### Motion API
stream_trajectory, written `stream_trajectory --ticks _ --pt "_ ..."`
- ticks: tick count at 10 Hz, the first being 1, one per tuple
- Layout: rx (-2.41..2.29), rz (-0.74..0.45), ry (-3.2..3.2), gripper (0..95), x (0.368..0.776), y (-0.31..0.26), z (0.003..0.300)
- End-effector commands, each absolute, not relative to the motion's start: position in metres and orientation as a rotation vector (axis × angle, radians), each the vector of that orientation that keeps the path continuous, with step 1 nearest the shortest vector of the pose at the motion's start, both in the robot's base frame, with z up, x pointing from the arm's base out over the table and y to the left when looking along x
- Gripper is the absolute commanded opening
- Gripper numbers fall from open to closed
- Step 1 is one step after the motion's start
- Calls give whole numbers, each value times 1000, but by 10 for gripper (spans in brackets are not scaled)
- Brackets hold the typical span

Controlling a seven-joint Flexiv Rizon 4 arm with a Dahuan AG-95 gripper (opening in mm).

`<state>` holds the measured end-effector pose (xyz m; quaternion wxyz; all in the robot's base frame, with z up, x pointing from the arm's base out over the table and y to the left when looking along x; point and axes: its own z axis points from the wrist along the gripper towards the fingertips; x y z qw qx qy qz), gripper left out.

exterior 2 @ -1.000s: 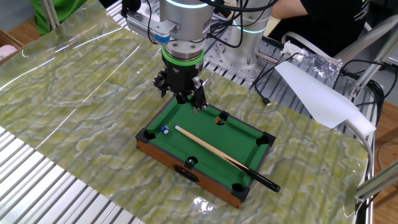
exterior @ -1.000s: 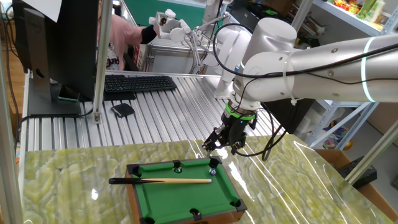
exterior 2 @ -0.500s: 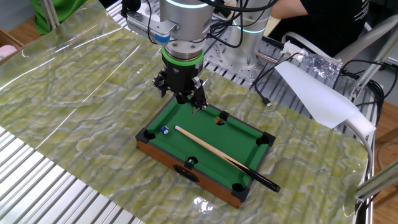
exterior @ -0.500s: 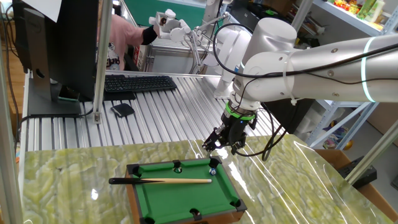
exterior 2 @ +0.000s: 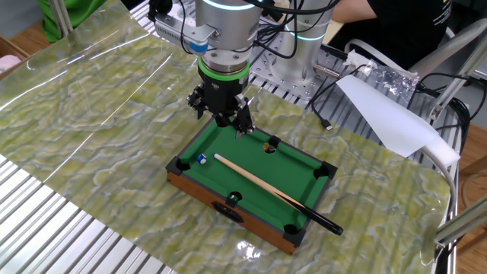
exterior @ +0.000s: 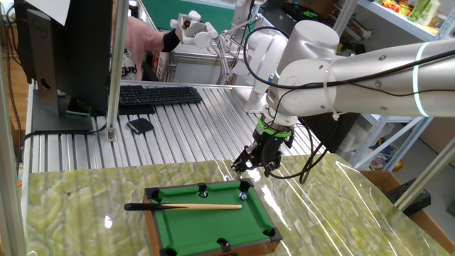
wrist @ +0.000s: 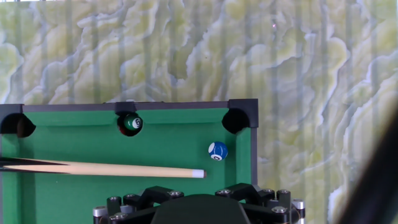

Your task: Hit the pool ball

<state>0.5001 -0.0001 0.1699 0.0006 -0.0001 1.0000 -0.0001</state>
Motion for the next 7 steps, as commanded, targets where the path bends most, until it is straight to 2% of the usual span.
stream_trajectory --ticks 1,2,7 --pt "263 23 3072 950 500 0 170" --pt "257 27 3075 0 500 0 170" --pt "365 25 3065 0 500 0 170"
